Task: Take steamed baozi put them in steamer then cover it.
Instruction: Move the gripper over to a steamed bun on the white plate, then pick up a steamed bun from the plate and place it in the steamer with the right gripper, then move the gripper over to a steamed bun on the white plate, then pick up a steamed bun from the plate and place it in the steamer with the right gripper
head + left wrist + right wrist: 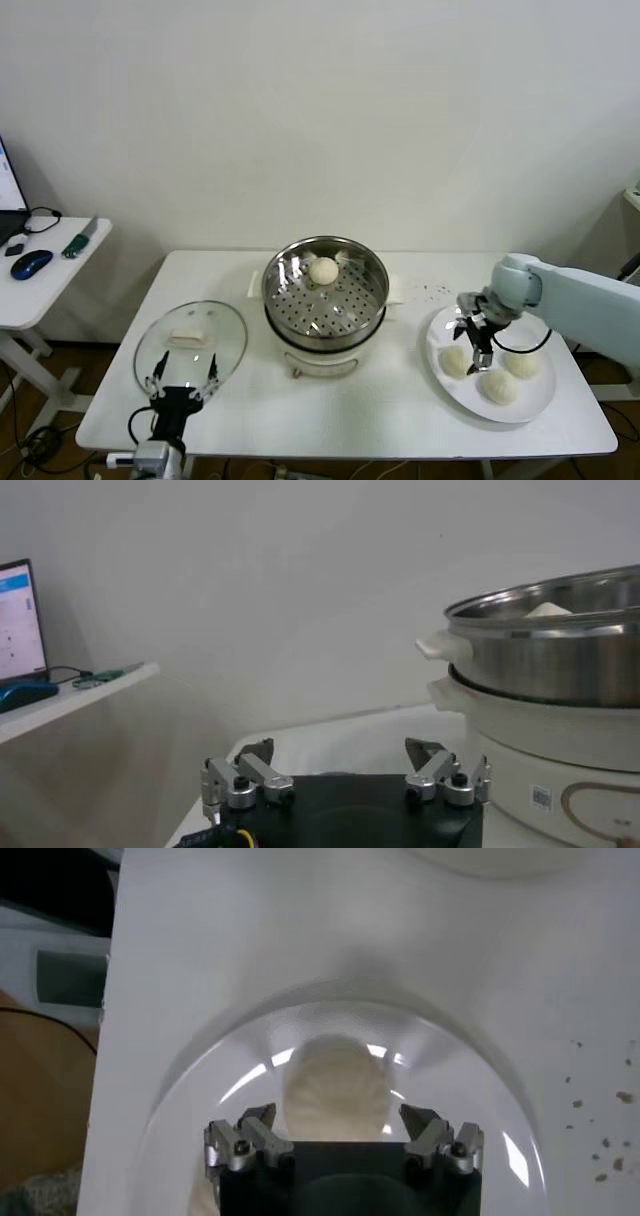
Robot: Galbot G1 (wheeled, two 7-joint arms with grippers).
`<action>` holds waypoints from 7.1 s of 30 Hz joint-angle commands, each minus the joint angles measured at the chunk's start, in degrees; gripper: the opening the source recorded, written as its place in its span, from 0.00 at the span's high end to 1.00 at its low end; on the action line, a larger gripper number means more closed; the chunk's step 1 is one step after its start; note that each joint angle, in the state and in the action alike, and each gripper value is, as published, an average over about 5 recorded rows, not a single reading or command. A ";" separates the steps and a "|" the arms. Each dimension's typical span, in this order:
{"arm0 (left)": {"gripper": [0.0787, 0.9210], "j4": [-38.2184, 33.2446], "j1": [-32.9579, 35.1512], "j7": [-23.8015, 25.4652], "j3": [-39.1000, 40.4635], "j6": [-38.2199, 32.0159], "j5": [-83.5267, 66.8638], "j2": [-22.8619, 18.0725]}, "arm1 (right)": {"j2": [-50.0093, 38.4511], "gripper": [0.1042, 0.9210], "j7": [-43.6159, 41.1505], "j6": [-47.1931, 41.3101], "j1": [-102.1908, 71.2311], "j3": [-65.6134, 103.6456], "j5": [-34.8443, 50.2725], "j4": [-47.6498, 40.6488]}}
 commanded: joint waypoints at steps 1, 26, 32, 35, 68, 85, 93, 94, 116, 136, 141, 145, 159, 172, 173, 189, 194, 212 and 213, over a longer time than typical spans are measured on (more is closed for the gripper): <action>0.12 0.42 -0.13 -0.02 0.01 0.14 0.38 -0.07 | 0.87 0.12 -0.19 0.02 -3.20 2.08 -1.87 -2.27; 0.12 -0.09 0.48 -0.04 -0.24 0.13 -0.48 0.41 | 2.51 0.27 -0.98 0.50 12.30 -4.98 9.43 -3.83; 0.12 -0.48 0.91 0.32 0.14 -0.21 -1.16 0.86 | 6.59 0.27 -1.57 0.70 27.70 -12.32 19.88 -6.32; 0.12 -0.85 1.01 0.45 0.46 -0.20 -1.18 1.21 | 9.98 0.27 -2.15 0.90 34.13 -16.21 24.46 -7.75; 0.12 -1.22 1.85 1.00 1.78 -1.37 -0.91 -0.09 | 44.19 0.27 3.27 -4.39 22.09 -13.48 36.02 -17.72; 0.12 0.07 0.23 1.00 1.52 -1.25 -1.68 1.20 | 45.54 0.27 2.80 -4.10 18.21 -15.23 33.80 -19.11; 0.12 0.41 0.20 1.00 1.53 -1.29 -1.70 1.64 | 45.03 0.16 2.49 -4.16 18.67 -15.14 33.50 -19.33; 0.12 0.39 0.22 0.99 1.51 -1.28 -1.70 1.66 | 44.79 0.15 2.42 -4.15 18.98 -15.08 33.49 -19.10; 0.12 -0.05 0.11 0.93 0.79 -0.75 -1.74 2.48 | 10.26 0.12 -3.55 0.09 41.88 -24.46 23.93 5.62; 0.12 -0.96 1.93 0.54 0.03 -0.33 -0.19 1.65 | -14.84 0.12 -1.24 -0.34 12.92 -13.45 -0.70 14.59; 0.12 -0.83 2.40 0.50 -0.27 -0.36 -0.07 1.42 | -15.28 0.12 -1.25 0.46 7.10 -9.07 -3.59 11.60; 0.12 -0.70 2.54 0.48 -0.35 -0.32 0.03 1.28 | -14.97 0.12 -1.24 0.75 3.66 -6.59 -4.63 10.13; 0.12 -0.48 2.94 0.53 -0.50 0.00 0.97 1.25 | -11.70 0.12 -0.95 1.30 -4.71 1.15 -6.91 6.00; 0.12 -0.47 3.09 0.50 -0.37 0.04 1.48 1.13 | -9.14 0.17 -0.86 2.20 -6.41 4.14 -7.89 3.57; 0.12 -0.46 3.11 0.50 -0.36 0.01 1.52 1.11 | -9.04 0.18 -0.91 2.27 -6.40 4.12 -7.89 3.51; 0.12 -0.67 3.50 0.54 -0.40 -0.25 1.50 1.14 | -8.03 0.29 -2.54 6.40 1.98 1.37 -6.08 2.86; 0.12 -0.97 3.71 0.56 -0.18 -0.28 1.55 1.11 | -3.28 0.29 -4.84 15.28 17.03 -7.30 -5.62 2.82; 0.12 -1.63 4.55 0.39 0.24 0.39 0.57 2.04 | 22.26 0.28 -7.98 36.69 39.24 -14.07 -5.21 5.41; 0.12 -1.65 4.57 0.34 0.31 0.39 0.58 2.01 | 23.54 0.28 -8.08 37.26 38.91 -13.69 -5.27 4.97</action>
